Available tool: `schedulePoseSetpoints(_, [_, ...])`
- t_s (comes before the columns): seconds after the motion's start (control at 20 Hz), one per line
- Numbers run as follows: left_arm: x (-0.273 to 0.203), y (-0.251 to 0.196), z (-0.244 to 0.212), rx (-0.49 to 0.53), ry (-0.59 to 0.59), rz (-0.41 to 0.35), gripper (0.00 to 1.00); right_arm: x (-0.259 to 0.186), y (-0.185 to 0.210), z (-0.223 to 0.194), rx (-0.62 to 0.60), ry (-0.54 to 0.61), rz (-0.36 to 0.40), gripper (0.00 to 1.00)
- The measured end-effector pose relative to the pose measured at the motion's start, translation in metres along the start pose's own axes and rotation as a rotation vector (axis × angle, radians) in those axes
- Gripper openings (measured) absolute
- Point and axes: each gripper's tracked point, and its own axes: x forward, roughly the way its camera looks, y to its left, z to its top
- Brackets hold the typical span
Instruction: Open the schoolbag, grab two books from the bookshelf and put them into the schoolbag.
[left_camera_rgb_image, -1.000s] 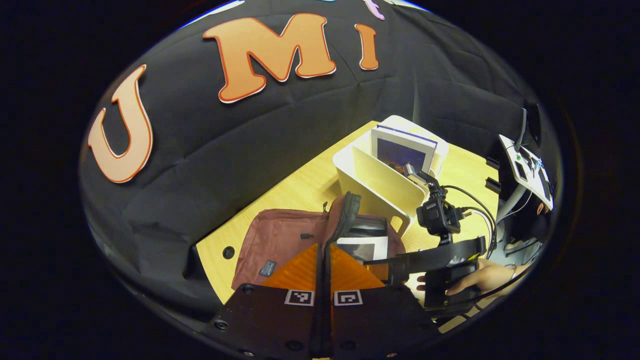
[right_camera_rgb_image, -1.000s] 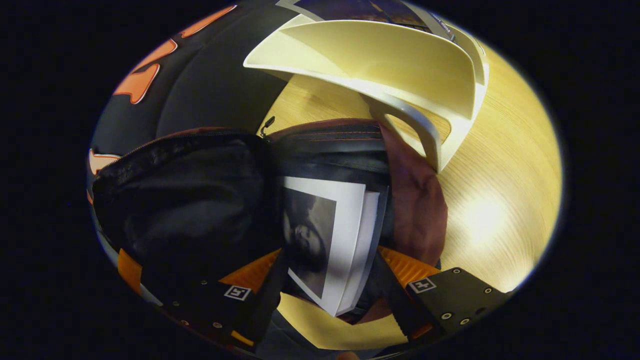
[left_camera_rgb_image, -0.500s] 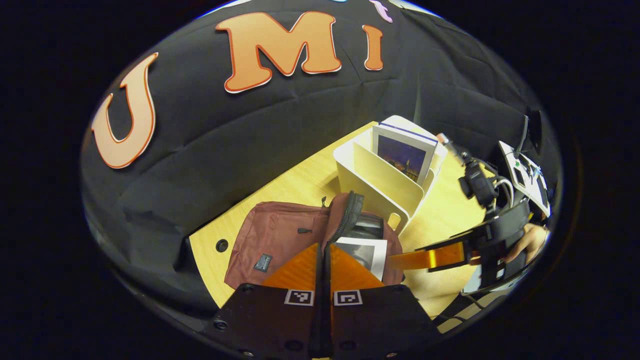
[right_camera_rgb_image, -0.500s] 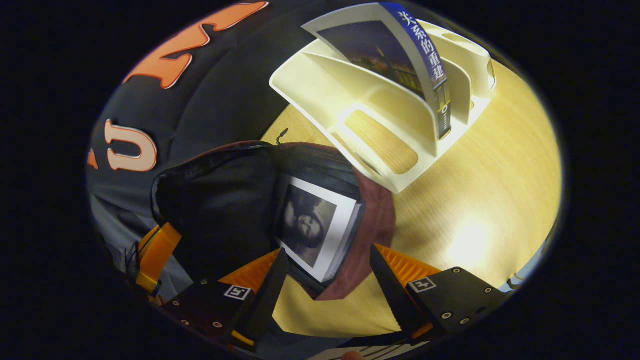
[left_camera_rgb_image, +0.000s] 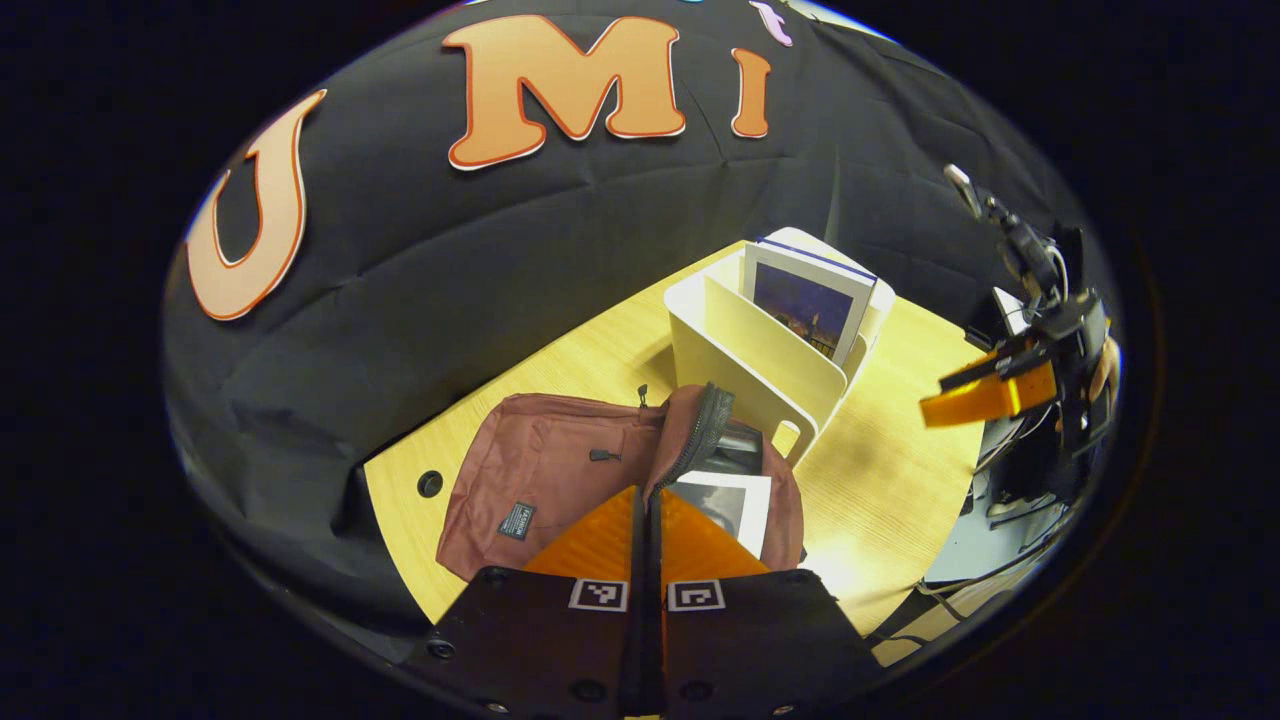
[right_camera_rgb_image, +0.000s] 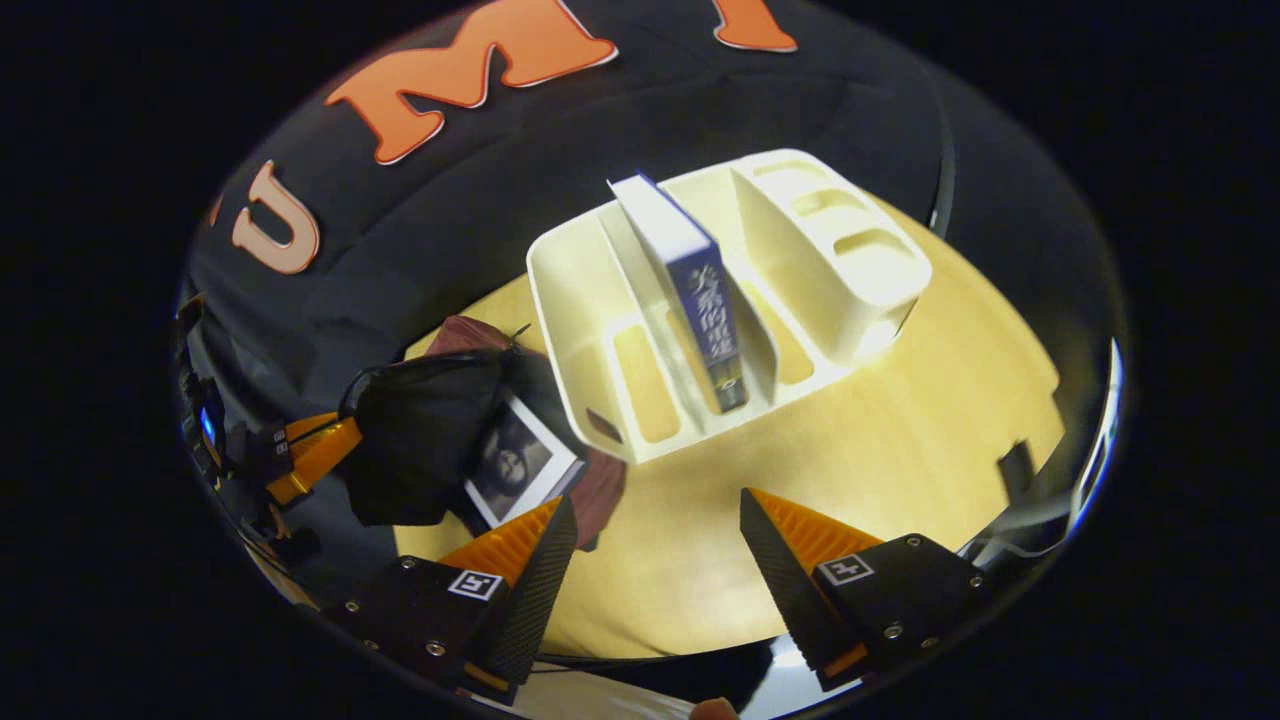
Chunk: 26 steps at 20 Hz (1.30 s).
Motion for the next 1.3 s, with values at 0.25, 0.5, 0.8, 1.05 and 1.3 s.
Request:
schedulePoseSetpoints(0.25, [0.004, 0.0, -0.003, -0.011, 0.008, -0.004, 0.01, -0.029, -0.002, 0.087, -0.218, -0.003, -0.024, 0.98])
schedulePoseSetpoints(0.5, [0.005, 0.002, -0.003, -0.01, 0.017, 0.009, 0.01, -0.004, 0.019, 0.157, -0.289, 0.069, -0.008, 0.98])
schedulePoseSetpoints(0.8, [0.009, 0.014, -0.005, -0.013, 0.034, 0.043, 0.01, 0.079, 0.001, 0.174, -0.365, 0.223, -0.125, 0.99])
schedulePoseSetpoints(1.05, [0.009, 0.018, -0.008, -0.031, 0.044, 0.059, 0.01, 0.12, -0.004, 0.158, -0.375, 0.337, -0.15, 1.0])
schedulePoseSetpoints(1.3, [0.01, 0.023, -0.012, -0.04, 0.052, 0.077, 0.01, 0.137, -0.013, 0.145, -0.309, 0.357, -0.173, 0.49])
